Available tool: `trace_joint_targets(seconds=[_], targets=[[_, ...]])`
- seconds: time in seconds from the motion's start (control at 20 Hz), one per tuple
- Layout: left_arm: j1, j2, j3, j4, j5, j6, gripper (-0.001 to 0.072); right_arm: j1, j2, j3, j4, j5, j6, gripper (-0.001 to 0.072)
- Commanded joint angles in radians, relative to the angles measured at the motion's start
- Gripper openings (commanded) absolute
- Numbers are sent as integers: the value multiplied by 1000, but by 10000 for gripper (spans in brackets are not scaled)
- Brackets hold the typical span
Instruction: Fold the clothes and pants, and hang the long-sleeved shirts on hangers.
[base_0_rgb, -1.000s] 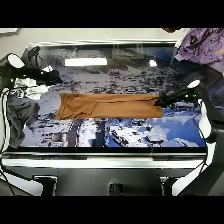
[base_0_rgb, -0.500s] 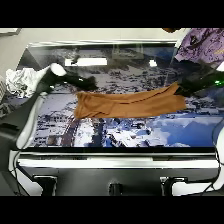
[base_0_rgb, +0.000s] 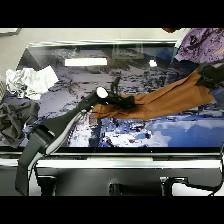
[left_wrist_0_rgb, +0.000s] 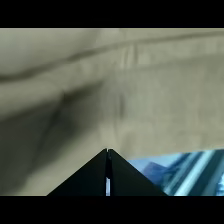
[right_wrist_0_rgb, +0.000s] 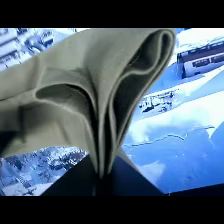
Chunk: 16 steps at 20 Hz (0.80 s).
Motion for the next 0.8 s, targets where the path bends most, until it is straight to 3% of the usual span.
trace_joint_targets(seconds=[0.0,0.2,0.35,0.75], targets=[[-76,-55,47,-92,60,3,18,1,6,60,0,45,50,26],[-117,-112,179,-92,82,-20,18,1,6,60,33,29,57,26],[-130,-131,185,-159,157,-42,18,1,6,60,45,30,61,26],[-169,-160,186,-190,166,-42,18,3,6,60,194,30,109,25]])
